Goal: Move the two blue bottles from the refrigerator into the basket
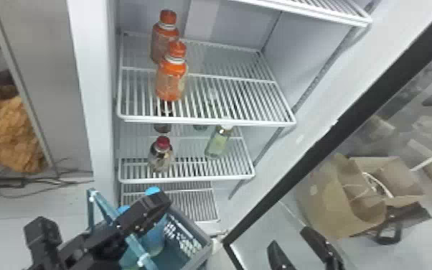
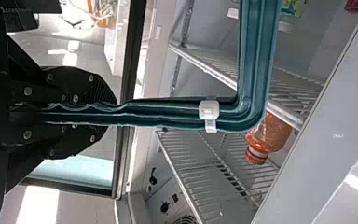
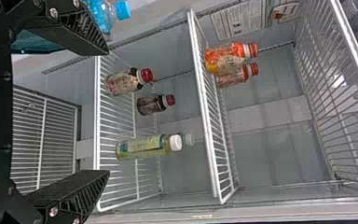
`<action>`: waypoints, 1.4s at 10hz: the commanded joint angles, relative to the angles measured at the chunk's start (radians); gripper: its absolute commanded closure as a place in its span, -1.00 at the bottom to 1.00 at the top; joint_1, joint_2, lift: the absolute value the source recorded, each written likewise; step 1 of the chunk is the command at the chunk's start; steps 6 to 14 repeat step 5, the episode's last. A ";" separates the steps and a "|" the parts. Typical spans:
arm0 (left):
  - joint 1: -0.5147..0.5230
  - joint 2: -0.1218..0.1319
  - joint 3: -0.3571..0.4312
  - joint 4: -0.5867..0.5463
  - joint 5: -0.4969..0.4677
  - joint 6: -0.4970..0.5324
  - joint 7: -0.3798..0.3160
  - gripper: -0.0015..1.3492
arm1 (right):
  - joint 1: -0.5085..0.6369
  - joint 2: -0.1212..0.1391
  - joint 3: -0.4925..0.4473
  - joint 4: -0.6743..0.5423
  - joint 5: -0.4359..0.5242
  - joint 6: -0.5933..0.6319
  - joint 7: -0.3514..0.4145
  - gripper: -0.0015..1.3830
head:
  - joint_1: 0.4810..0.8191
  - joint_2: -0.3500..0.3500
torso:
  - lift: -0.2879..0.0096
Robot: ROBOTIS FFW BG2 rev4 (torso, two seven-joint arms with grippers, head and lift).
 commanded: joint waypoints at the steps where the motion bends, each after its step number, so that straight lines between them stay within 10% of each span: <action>1: 0.000 0.000 0.000 -0.002 -0.001 0.003 -0.001 0.78 | -0.002 -0.003 0.002 0.003 -0.001 0.000 0.000 -0.79 | 0.27 -1.00 | 0.87; 14: 0.003 0.000 0.002 -0.002 -0.005 0.008 -0.001 0.78 | -0.007 -0.007 0.008 0.013 -0.007 0.000 0.000 -0.79 | 0.27 -1.00 | 0.87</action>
